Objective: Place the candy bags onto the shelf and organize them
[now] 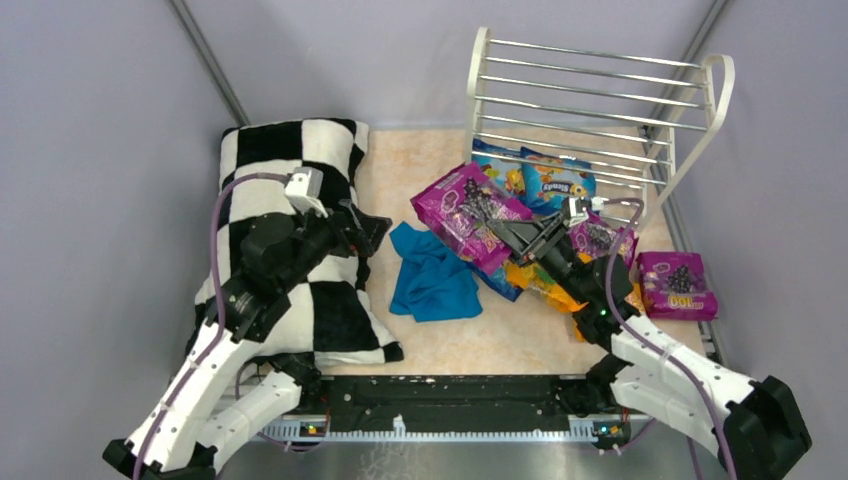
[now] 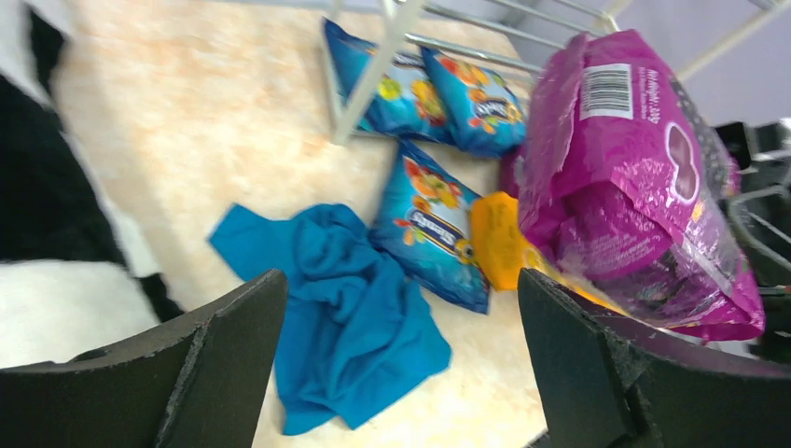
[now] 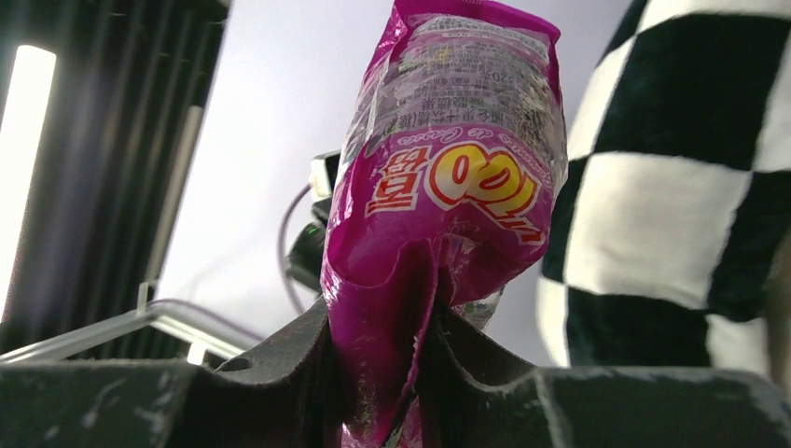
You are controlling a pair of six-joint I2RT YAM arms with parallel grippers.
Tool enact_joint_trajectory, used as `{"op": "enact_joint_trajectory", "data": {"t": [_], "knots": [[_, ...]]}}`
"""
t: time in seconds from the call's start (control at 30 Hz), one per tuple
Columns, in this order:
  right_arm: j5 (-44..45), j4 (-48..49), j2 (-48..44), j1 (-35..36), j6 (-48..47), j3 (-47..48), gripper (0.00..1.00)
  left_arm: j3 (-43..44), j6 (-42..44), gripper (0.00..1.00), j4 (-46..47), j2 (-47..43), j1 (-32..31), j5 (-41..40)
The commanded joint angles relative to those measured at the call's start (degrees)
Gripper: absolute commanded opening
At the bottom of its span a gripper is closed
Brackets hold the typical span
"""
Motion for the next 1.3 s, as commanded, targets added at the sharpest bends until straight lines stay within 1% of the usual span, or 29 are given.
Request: {"op": "enact_joint_trajectory", "data": {"t": [0.0, 0.1, 0.2, 0.27, 0.37, 0.5, 0.63, 0.7, 0.8, 0.9, 1.07, 1.27], "knots": [[6.7, -11.6, -4.8, -0.5, -11.9, 11.2, 0.06, 5.2, 7.7, 0.99, -6.4, -3.5, 0.1, -13.1], [9.7, -20.2, -5.4, -0.6, -19.9, 17.7, 0.03, 7.2, 11.4, 0.99, -7.4, -4.4, 0.1, -18.3], [12.5, -27.8, -3.9, -0.5, -27.2, 25.9, 0.02, 8.1, 15.0, 0.99, -6.8, -4.8, 0.1, -23.6], [14.1, -31.4, -2.3, -0.5, -31.4, 31.2, 0.01, 8.0, 17.4, 0.99, -5.4, -4.8, 0.1, -25.4], [17.8, -35.5, -0.1, -0.5, -36.3, 38.2, 0.02, 7.6, 20.2, 0.99, -3.5, -3.7, 0.1, -26.7], [28.2, -40.4, 3.8, -0.5, -40.6, 46.9, 0.05, 6.9, 22.7, 0.99, -2.2, -0.9, 0.1, -25.9], [38.9, -38.5, 9.6, -0.7, -47.1, 54.0, 0.05, 4.5, 24.7, 0.99, -0.3, 0.8, 0.1, -26.4], [43.1, -36.5, 13.6, -1.4, -47.6, 56.3, 0.04, 3.1, 25.0, 0.99, 0.6, 0.9, 0.1, -26.4], [42.5, -33.6, 19.3, -5.9, -43.1, 59.1, 0.01, 1.3, 24.2, 0.99, 1.1, 0.9, 0.1, -25.1], [41.3, -27.7, 24.9, -8.9, -38.3, 60.2, 0.0, -0.6, 22.8, 0.99, 1.4, 0.9, 0.1, -22.4], [42.2, -21.3, 33.4, -9.6, -37.3, 65.3, 0.01, -2.9, 22.8, 0.99, 2.3, 1.1, 0.1, -21.5], [44.1, -18.3, 37.5, -10.0, -34.0, 65.9, 0.01, -4.4, 22.8, 0.99, 3.2, 0.9, 0.0, -20.1]]}}
